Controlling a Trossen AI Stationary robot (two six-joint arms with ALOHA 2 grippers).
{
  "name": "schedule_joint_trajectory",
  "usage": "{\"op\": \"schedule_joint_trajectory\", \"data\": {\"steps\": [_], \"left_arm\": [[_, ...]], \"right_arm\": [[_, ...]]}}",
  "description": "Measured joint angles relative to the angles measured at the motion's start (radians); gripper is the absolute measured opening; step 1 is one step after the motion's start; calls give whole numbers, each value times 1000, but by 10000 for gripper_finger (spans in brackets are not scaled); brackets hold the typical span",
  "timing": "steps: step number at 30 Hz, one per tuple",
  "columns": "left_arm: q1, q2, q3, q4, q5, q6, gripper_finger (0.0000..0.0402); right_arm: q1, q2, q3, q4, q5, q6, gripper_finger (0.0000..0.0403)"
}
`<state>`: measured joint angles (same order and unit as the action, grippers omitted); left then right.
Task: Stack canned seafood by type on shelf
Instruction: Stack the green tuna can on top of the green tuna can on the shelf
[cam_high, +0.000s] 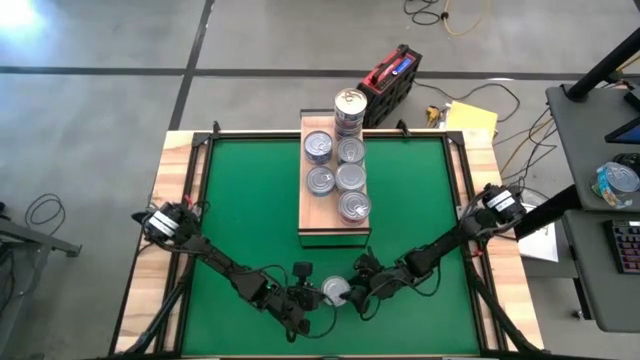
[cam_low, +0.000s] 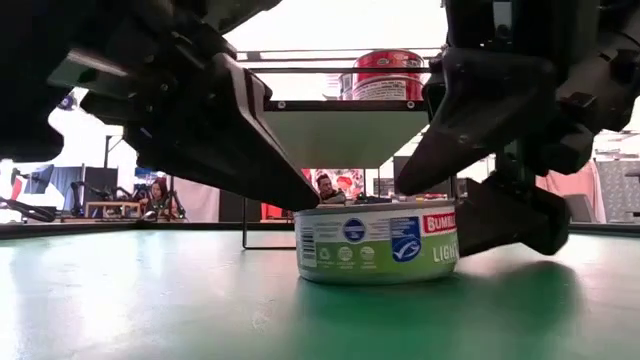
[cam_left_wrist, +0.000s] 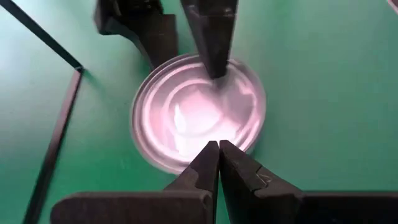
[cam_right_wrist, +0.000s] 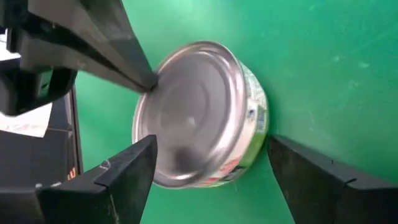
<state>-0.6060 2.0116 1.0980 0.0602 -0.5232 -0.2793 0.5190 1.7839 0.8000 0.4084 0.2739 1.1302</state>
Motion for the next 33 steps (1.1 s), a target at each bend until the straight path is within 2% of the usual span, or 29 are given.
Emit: {"op": "schedule_joint_trajectory", "data": {"steps": [3, 6, 10, 13, 17, 22, 25, 29, 33], "left_arm": [[-10, 2, -6, 19, -34, 34, 0], [-8, 2, -8, 22, -23, 31, 0], [-9, 2, -18, 29, -12, 3, 0], [-8, 6, -21, 51, -9, 38, 0], [-8, 11, -25, 46, -8, 60, 0], [-7, 8, -22, 57, -33, 79, 0], [-7, 7, -19, 66, -35, 78, 0], [-9, 7, -19, 67, -36, 76, 0], [-9, 5, -19, 64, -37, 71, 0]], "right_arm": [[-2, 0, -2, 3, -1, 2, 301], [-5, 0, 1, 28, -3, -13, 301], [-5, 0, 4, 77, -13, -28, 293], [-7, 0, 13, 73, -17, -55, 279], [-9, 0, 23, 62, -19, -59, 226], [-9, 0, 24, 57, -14, -94, 108], [-11, 0, 24, 58, -12, -198, 49], [-11, -11, 24, 18, -7, -374, 29], [-11, -32, 24, -50, 3, -521, 51]]}}
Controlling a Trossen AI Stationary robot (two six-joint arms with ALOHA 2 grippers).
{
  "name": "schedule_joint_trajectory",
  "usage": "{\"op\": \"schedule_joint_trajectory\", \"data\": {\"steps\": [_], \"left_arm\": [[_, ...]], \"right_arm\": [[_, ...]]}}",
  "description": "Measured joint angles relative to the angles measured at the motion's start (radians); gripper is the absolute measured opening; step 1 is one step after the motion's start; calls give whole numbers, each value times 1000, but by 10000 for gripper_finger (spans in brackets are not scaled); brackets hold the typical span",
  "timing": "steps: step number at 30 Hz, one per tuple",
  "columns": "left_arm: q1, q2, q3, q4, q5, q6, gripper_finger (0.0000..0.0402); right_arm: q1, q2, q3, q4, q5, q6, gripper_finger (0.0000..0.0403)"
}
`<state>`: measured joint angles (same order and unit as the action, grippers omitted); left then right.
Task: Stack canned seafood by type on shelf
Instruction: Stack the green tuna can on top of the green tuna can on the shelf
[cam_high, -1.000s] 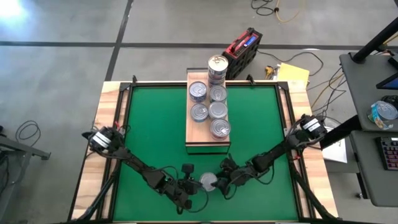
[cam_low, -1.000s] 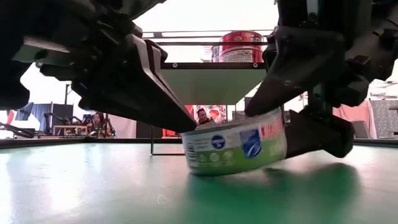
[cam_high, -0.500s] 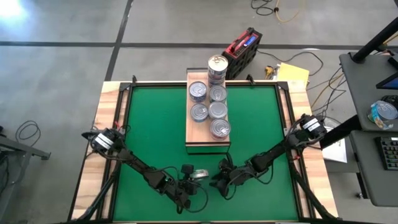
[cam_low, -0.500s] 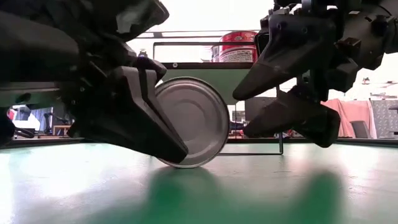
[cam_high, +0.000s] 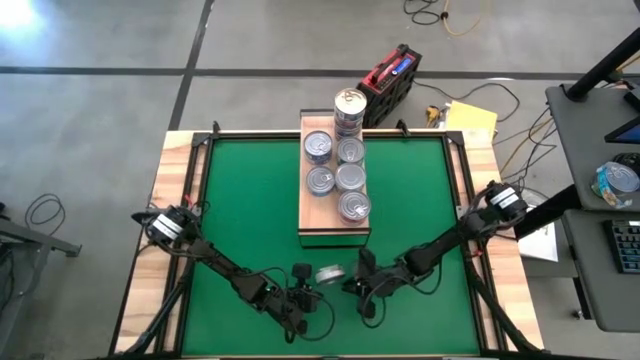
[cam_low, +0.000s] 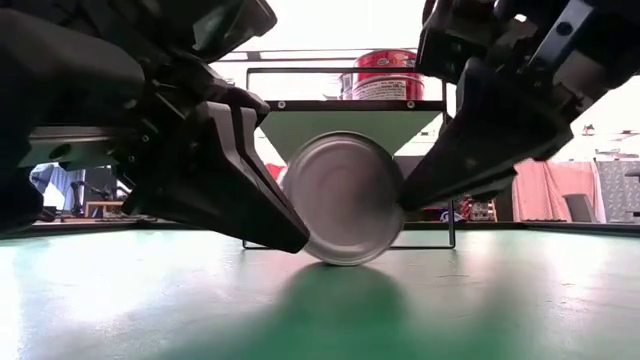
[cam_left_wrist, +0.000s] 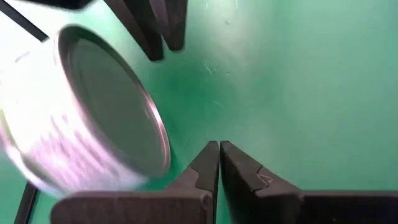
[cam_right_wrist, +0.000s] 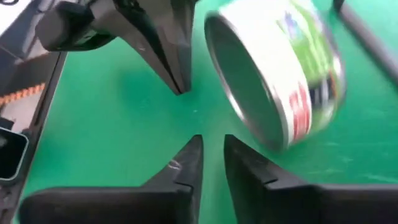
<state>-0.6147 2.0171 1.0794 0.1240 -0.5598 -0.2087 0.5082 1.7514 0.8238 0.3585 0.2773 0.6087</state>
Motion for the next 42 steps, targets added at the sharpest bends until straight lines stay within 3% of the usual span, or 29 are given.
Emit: {"op": "schedule_joint_trajectory", "data": {"steps": [6, 13, 17, 25, 31, 42], "left_arm": [[-6, -5, -2, -65, 0, -56, 0], [-7, -46, -2, -170, -77, -88, 0], [2, -51, -2, -172, -146, -24, 0], [25, -51, -2, -171, -163, 17, 0], [37, -51, -2, -170, -164, 43, 0], [46, -51, -2, -169, -164, 44, 0]], "right_arm": [[47, -85, 0, -101, 57, -99, 110], [106, -178, 91, -488, 321, -272, 177], [61, -177, 136, -548, 308, -324, 228], [-34, -162, 151, -576, 138, -424, 307], [-51, -161, 151, -586, 92, -476, 320], [-42, -160, 143, -593, 91, -439, 270]]}}
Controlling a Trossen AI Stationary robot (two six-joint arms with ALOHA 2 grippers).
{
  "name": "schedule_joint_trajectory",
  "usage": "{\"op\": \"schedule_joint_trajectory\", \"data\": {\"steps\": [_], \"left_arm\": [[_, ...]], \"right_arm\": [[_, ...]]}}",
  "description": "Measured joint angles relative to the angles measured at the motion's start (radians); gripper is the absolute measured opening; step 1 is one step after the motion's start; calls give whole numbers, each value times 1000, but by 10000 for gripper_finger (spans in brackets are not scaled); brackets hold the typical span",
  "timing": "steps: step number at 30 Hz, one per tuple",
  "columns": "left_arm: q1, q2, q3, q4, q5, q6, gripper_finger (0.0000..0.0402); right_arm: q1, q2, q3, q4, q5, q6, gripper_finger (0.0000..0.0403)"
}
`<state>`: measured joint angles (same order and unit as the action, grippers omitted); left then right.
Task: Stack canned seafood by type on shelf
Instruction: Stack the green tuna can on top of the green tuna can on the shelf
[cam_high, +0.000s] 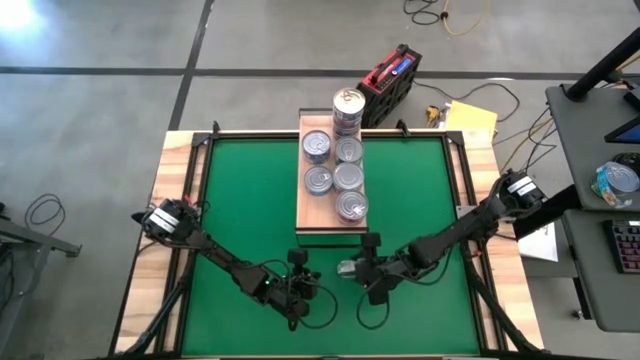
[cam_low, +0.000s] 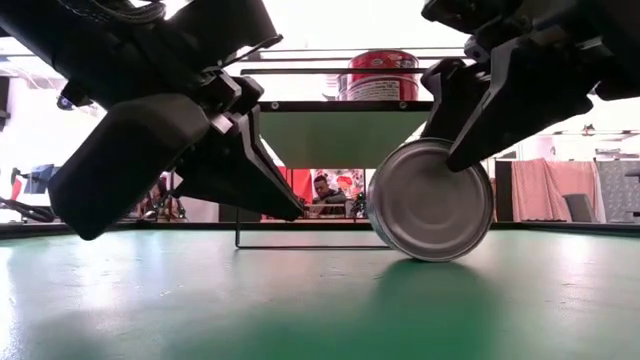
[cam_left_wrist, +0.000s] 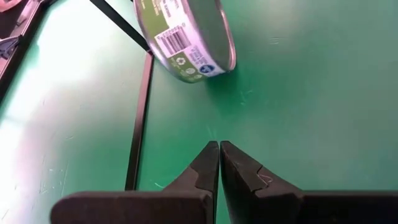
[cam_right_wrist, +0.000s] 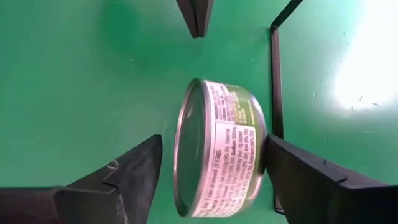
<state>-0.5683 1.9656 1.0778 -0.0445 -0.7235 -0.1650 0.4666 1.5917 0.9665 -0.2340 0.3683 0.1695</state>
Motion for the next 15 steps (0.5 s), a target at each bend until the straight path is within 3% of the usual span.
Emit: {"op": "schedule_joint_trajectory", "data": {"steps": [11, 15], "left_arm": [[15, 0, 1, 80, -3, 57, 0], [16, 0, 1, 99, -3, 75, 0]], "right_arm": [[20, 2, -29, 3, 27, 130, 208], [28, 2, -35, 7, 36, 169, 168]]}}
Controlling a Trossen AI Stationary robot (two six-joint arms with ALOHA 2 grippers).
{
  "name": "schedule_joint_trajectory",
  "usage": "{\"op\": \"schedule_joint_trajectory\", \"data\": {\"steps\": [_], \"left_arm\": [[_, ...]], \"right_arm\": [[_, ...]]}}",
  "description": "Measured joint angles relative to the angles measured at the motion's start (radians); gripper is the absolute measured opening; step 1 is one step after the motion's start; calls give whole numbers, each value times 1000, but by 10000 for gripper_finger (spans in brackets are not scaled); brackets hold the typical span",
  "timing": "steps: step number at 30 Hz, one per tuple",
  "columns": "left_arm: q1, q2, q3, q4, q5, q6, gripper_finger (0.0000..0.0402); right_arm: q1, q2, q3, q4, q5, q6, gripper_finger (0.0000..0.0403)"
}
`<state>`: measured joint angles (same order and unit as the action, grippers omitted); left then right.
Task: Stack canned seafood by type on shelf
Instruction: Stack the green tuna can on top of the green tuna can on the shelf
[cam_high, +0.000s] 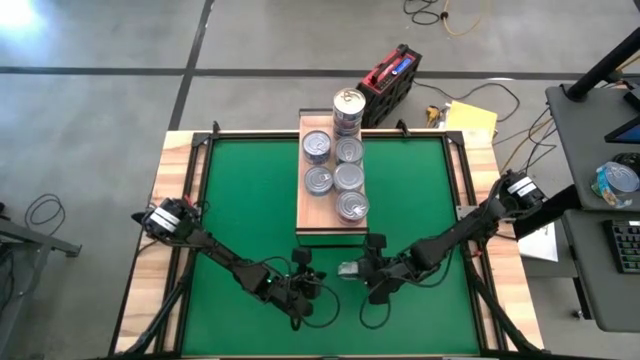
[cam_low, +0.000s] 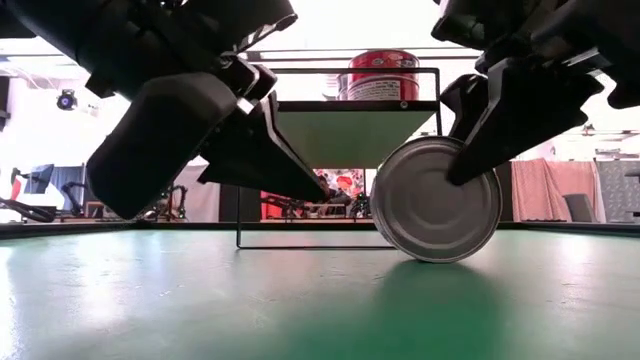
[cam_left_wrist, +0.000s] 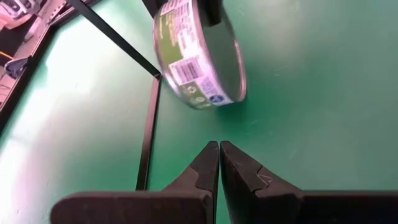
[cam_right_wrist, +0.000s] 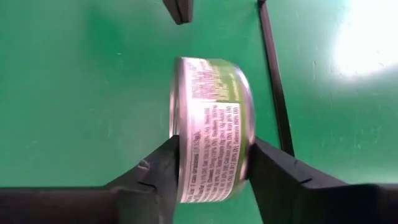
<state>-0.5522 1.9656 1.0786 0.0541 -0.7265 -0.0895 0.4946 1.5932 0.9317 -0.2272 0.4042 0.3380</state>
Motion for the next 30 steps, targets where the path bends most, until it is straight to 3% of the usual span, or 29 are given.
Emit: {"op": "schedule_joint_trajectory", "data": {"steps": [3, 9, 16, 22, 28, 30], "left_arm": [[0, 0, 0, 7, 0, 3, 0], [-12, -11, 4, 7, -25, 25, 0], [-45, -109, 13, 6, -52, 123, 0], [-61, -213, 13, -4, -51, 199, 0], [-67, -336, 12, -64, -60, 332, 0], [-66, -388, 7, -105, -91, 388, 0]], "right_arm": [[7, 0, -1, -1, 16, 15, 133], [33, 0, 0, -7, 21, 34, 133], [98, -12, 4, -41, 39, 55, 132], [250, -24, 43, -41, 278, -86, 132], [394, -40, 118, -29, 663, -260, 132], [396, -77, 138, -31, 700, -296, 132]]}}
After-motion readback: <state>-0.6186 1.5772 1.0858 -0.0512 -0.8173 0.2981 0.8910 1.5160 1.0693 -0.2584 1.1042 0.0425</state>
